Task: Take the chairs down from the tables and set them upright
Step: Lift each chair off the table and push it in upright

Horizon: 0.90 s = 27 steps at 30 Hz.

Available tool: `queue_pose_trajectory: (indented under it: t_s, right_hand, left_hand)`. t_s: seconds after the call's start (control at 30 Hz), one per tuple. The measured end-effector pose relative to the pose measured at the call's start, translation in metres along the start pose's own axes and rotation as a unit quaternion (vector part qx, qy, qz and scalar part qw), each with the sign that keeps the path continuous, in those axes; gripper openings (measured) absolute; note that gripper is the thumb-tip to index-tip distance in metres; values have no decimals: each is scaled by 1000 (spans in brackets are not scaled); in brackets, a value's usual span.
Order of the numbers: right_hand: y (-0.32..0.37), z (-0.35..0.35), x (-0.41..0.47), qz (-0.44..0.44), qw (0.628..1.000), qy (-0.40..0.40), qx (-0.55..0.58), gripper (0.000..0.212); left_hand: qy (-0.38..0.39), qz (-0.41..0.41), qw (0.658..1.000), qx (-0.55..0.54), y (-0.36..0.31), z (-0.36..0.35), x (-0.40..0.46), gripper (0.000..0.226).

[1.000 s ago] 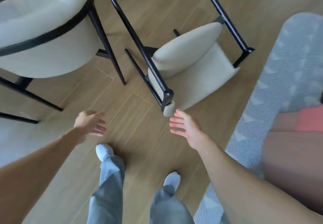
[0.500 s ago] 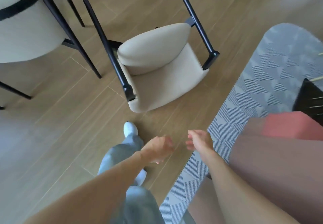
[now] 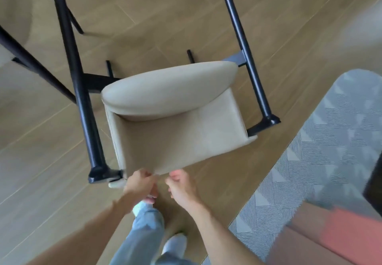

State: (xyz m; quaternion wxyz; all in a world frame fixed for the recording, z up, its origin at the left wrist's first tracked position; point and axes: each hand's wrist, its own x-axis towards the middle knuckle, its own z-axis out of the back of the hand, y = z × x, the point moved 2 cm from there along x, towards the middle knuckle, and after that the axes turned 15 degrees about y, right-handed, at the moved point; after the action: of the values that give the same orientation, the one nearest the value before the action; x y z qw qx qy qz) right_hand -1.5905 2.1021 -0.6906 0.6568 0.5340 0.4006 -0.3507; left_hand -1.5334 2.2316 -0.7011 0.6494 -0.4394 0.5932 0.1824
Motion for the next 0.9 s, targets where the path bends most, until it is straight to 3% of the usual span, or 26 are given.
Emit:
queue_pose_trajectory:
  t_s: [0.17,0.27,0.37,0.53,0.63,0.73,0.83,0.9]
  right_hand:
    - [-24,28,74,-29,988,12,152,8]
    - [-60,38,130,-57,977,31,202,26]
    - [-102,51,190,-92,966,35,239,36]
    - [-172,85,293,-127,934,65,327,53]
    - [-203,105,337,-116,918,54,375,70]
    - [-224,123,363,-59,894,18,444,86]
    - [-234,136,379,-5,863,8,506,83]
    - [-235,136,384,11,842,9,539,81]
  left_hand:
    - [2,3,959,-285,-7,-56,66,22]
    - [-20,23,902,-432,21,-81,119,21]
    - [-49,41,835,-547,48,-99,184,37]
    - [-93,35,790,-605,94,-132,298,84]
    - [-109,-2,783,-612,118,-148,347,100]
    - [-90,-52,780,-617,137,-146,383,96]
    - [-91,-113,739,-658,150,-128,415,79]
    - [-116,-133,722,-669,160,-115,423,84]
